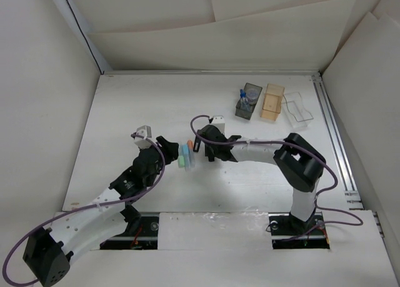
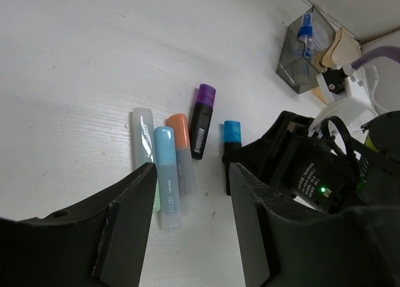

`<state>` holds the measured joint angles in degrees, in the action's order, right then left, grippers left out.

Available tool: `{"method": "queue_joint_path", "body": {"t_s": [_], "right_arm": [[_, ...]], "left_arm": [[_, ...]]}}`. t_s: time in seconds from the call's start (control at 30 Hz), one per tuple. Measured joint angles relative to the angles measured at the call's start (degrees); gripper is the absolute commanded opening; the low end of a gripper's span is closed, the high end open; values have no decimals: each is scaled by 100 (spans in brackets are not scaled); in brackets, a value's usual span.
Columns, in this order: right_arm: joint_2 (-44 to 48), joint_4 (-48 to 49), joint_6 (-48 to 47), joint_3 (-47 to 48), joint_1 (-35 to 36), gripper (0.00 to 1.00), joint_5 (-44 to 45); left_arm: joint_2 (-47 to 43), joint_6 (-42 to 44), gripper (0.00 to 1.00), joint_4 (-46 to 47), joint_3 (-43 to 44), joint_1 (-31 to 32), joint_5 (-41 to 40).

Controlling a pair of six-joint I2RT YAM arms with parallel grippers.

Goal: Sort the stationery into containers
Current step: Grab a piece of stationery with the right arm, then place the stationery into the container

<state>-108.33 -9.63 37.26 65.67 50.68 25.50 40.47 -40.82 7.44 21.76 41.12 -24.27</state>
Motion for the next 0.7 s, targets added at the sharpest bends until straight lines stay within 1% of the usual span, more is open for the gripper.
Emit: {"method": "queue_joint_path", "body": {"t_s": [0.03, 0.13, 0.27, 0.4, 0.47, 0.53, 0.6, 0.7], "right_arm": [[57, -31, 0, -50, 0, 12, -2], [278, -116, -2, -175, -2, 9, -7], [680, -205, -2, -188, -2, 9, 24], [1344, -374, -55, -232, -37, 9, 114], [1711, -450, -160, -232, -166, 9, 105], [2024, -468, -302, -225, -470, 9, 105], [2232, -496, -455, -142, -1040, 9, 66], [2205, -483, -627, 129, -2015, 9, 57]], "left_arm": [[7, 0, 47, 0, -2, 0, -2], [35, 0, 47, 2, -9, 0, 0], [101, 2, 47, 26, -17, 0, 11], [219, 7, 47, 76, -31, 0, 52], [308, 9, 47, 136, -31, 0, 105], [437, 37, 47, 208, -31, 0, 164], [555, 52, 47, 256, -33, 0, 232], [686, 94, 47, 356, -33, 0, 343]]}}
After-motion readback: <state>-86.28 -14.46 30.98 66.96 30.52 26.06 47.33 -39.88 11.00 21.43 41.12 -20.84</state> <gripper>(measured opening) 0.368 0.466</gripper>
